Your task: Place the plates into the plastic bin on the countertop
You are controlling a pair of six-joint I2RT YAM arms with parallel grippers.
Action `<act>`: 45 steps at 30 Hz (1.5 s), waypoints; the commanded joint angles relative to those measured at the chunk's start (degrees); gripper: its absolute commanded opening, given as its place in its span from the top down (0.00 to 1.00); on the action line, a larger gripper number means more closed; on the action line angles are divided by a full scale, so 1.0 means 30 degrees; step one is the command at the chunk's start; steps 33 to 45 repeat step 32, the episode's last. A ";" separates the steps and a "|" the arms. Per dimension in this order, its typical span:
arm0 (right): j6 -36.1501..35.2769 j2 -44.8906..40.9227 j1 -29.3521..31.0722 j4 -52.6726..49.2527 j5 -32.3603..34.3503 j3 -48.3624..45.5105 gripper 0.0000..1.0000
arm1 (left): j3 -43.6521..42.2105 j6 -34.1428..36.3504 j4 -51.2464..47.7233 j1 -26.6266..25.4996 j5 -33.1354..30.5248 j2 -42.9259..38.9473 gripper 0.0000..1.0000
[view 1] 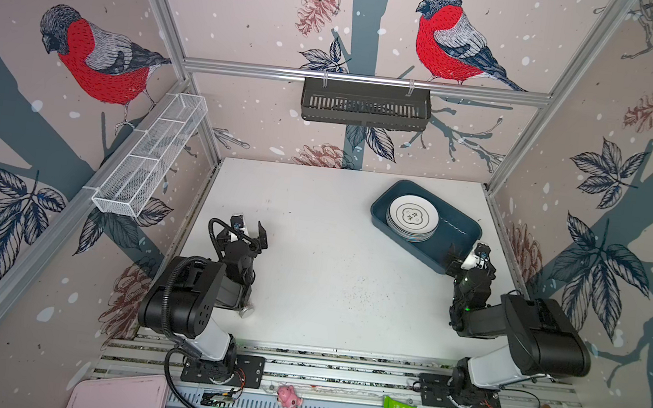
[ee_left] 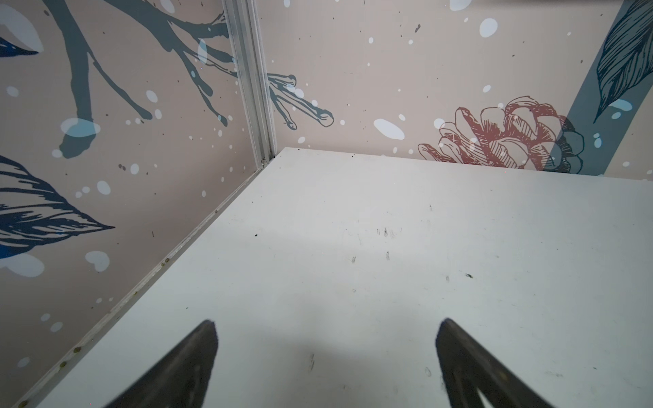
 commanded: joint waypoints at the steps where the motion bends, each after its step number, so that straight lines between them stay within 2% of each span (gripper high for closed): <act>1: -0.0165 -0.0067 0.0197 0.0859 0.0422 0.0012 0.00 | -0.0056 0.0117 0.0959 -0.0113 -0.0328 -0.0057 0.03; 45: -0.0162 -0.0060 0.0220 0.0862 0.0473 0.0037 0.01 | 0.0023 0.0235 0.0804 -0.0113 0.0110 -0.0044 0.03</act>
